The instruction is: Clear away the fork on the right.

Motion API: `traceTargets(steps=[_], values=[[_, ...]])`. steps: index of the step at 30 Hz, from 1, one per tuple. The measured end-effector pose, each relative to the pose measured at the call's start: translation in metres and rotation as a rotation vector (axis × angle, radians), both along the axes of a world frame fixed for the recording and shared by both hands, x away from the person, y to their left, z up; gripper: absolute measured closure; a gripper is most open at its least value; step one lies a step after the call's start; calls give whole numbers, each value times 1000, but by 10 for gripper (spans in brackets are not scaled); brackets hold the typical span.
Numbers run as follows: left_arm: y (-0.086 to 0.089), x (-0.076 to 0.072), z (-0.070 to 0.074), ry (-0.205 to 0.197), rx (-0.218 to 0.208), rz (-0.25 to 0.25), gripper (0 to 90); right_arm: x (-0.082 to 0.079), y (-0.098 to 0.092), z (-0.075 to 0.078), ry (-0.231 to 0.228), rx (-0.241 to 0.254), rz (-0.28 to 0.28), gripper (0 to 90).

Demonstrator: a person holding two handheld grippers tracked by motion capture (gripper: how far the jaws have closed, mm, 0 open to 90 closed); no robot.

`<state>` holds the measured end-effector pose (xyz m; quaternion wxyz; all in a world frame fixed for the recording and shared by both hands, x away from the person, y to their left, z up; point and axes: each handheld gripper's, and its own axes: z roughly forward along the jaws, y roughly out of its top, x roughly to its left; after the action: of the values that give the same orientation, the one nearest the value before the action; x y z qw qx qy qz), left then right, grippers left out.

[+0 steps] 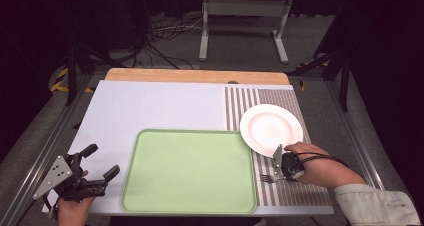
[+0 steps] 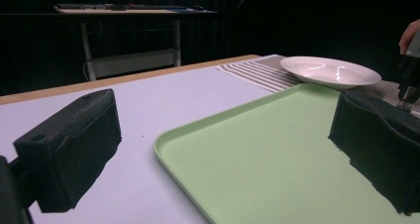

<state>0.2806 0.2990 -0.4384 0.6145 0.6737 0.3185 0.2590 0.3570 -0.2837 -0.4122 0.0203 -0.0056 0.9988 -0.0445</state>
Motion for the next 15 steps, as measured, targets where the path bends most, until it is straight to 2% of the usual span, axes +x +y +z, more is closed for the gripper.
traceTargets(steps=[3, 8, 15], values=[[0, 0, 0, 6, 4, 0, 3, 1, 1, -1, 16, -17, 17, 843], [1, 0, 0, 1, -3, 3, 3, 0, 3, -3, 20, -31, 49, 852], [1, 0, 0, 2, -8, 6, 3, 0, 3, -2, 16, -32, 46, 855]])
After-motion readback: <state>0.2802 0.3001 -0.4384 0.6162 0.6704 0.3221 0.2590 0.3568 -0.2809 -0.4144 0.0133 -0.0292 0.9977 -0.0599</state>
